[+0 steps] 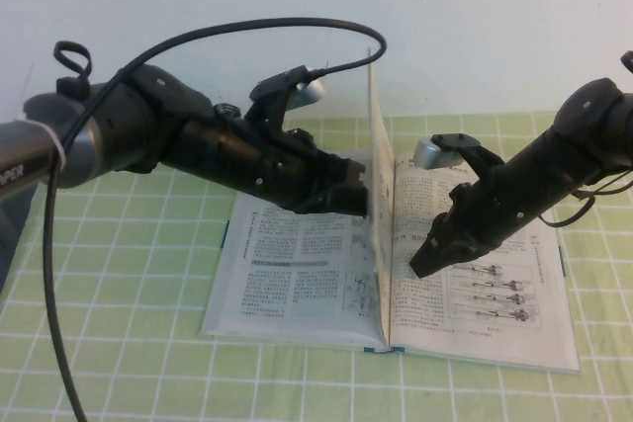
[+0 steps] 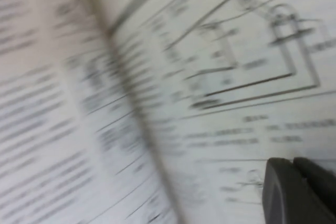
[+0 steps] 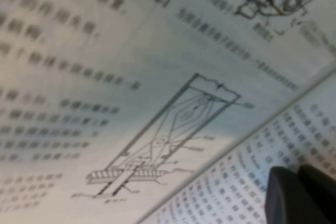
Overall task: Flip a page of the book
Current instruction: Open the closed book
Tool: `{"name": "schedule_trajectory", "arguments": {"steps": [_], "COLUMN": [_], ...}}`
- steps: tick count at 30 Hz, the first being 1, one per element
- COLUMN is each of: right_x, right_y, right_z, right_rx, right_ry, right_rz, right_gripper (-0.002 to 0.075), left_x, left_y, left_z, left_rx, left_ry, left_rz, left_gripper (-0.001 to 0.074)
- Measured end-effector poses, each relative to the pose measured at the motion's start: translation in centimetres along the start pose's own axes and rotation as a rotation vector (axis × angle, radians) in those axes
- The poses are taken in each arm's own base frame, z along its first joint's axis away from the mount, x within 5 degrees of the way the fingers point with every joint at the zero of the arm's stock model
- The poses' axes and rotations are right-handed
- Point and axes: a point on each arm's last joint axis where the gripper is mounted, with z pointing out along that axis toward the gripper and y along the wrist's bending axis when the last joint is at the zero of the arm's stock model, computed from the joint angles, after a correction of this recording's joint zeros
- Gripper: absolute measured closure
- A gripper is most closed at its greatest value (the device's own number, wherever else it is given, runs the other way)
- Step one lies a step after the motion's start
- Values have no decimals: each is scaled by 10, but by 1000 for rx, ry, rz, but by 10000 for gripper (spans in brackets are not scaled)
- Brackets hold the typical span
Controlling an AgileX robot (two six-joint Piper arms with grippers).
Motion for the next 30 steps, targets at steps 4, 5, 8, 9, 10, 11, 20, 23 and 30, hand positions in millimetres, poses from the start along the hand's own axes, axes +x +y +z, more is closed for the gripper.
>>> {"name": "schedule_trajectory", "arguments": {"steps": [4, 5, 8, 9, 10, 11, 20, 23, 30], "right_x": [1, 1, 2, 2, 2, 2, -1, -1, -1], "right_y": [-3, -3, -3, -3, -3, -2, 0, 0, 0], "right_z": [-1, -1, -2, -2, -2, -2, -2, -2, -2], "right_rx": [15, 17, 11, 8, 6, 2, -23, -25, -23], "right_ry": [6, 8, 11, 11, 11, 10, -16, -18, -22], "right_rz": [12, 10, 16, 17, 18, 20, 31, 32, 27], "right_gripper": [683, 683, 683, 683, 683, 683, 683, 683, 685], "left_x": [-4, -5, -6, -6, -7, -8, -27, -36, -29], "left_y": [-23, -28, -34, -35, -35, -36, -63, -75, -99], "left_z": [9, 11, 13, 13, 13, 13, -6, -17, -11], "left_rx": [30, 36, 44, 45, 46, 42, 101, 119, 69], "left_ry": [1, 0, -2, -2, -3, -5, 5, -12, 78], "left_rz": [61, 76, 97, 99, 100, 106, 174, 199, 287], "left_gripper": [737, 737, 737, 737, 737, 737, 737, 737, 737]}}
